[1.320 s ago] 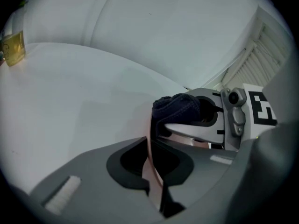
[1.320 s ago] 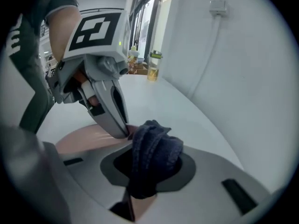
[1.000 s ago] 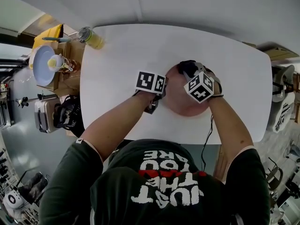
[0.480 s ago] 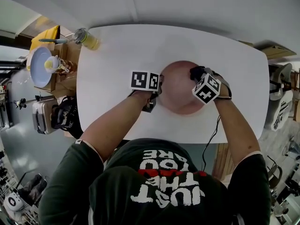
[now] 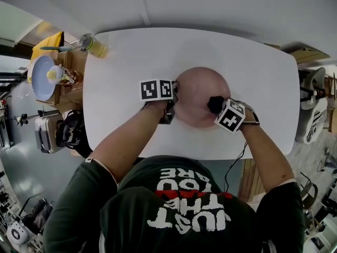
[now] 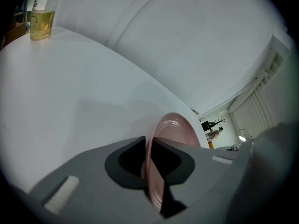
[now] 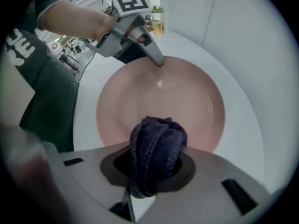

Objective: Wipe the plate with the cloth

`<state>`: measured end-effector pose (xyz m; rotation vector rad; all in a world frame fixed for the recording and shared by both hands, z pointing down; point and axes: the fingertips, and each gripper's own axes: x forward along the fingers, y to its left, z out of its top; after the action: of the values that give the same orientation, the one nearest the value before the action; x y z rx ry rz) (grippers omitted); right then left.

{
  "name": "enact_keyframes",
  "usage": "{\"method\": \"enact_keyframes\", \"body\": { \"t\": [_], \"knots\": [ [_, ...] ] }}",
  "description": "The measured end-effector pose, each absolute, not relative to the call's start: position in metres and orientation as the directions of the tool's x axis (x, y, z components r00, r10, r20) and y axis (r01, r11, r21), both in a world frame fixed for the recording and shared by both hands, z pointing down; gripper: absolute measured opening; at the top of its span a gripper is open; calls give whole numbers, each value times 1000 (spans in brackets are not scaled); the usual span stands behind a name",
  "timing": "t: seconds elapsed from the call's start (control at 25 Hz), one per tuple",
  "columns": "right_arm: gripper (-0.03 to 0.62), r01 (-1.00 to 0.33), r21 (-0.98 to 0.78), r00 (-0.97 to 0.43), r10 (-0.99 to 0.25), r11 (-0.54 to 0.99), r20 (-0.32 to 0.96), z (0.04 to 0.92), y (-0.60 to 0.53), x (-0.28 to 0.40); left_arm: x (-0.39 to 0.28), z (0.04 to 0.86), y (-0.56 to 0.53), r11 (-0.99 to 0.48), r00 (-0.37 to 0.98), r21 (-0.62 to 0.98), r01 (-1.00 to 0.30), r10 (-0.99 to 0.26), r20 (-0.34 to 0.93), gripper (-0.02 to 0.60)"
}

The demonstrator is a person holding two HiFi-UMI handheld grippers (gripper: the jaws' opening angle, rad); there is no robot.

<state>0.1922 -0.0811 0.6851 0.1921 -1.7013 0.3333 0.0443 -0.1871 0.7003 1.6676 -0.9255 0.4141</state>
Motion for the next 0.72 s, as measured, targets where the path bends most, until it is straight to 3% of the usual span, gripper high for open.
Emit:
{"method": "enact_keyframes", "body": {
  "t": [0.36, 0.72],
  "knots": [
    [74, -286, -238, -318, 143, 928, 937, 684, -32, 122, 42, 703, -189, 14, 631, 696, -718, -410, 659, 48],
    [74, -241, -143, -478, 10, 960, 878, 683, -75, 40, 42, 704, -184, 45, 703, 756, -652, -336, 627, 52]
  ]
}}
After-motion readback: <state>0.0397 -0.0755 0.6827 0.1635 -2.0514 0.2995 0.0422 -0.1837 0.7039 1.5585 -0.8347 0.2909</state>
